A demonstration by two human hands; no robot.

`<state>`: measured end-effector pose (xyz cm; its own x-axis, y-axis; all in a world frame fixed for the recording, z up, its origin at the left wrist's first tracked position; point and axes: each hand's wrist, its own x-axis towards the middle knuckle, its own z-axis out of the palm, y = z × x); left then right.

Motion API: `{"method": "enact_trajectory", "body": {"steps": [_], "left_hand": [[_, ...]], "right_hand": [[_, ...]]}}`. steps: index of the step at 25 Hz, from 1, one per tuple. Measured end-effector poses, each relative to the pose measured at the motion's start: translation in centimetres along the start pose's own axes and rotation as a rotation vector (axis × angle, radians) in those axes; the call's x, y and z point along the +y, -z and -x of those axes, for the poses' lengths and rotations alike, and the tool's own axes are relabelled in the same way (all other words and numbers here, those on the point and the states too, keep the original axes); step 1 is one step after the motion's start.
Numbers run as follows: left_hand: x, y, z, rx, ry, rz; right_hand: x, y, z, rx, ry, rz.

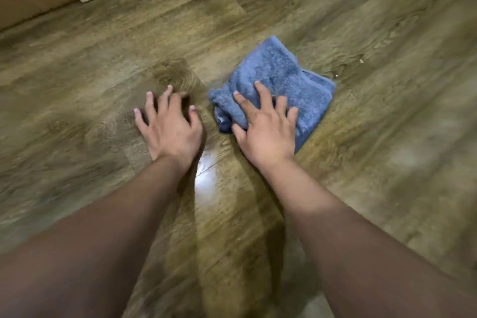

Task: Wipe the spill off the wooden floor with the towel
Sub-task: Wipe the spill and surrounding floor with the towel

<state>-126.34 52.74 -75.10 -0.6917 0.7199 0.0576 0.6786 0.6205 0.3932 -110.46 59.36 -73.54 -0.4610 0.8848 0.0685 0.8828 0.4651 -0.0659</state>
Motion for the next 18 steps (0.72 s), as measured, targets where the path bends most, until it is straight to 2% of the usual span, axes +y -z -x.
{"method": "enact_trajectory", "body": {"steps": [4,6,10,12,15,18], "left_hand": [[1.3,0.4,2.3,0.035,-0.184,0.084],[3.5,-0.5,5.7,0.018,-0.256,0.206],[11.0,-2.6,16.3,-0.254,-0.511,0.562],[13.8,-3.3,20.5,-0.355,-0.642,0.617],[16.9,-4.4,24.8,-0.487,-0.833,0.463],[18.7,-6.0,27.8,-0.489,-0.811,0.151]], "right_hand": [[2.2,1.1,10.1,-0.007,-0.055,-0.003],[3.3,1.4,16.1,-0.045,-0.098,-0.023],[6.3,2.9,28.8,-0.1,-0.21,-0.035],[8.7,3.6,34.8,-0.106,-0.225,-0.021],[13.4,4.5,41.1,-0.124,-0.258,0.046],[18.0,5.4,45.1,-0.123,-0.319,0.074]]}}
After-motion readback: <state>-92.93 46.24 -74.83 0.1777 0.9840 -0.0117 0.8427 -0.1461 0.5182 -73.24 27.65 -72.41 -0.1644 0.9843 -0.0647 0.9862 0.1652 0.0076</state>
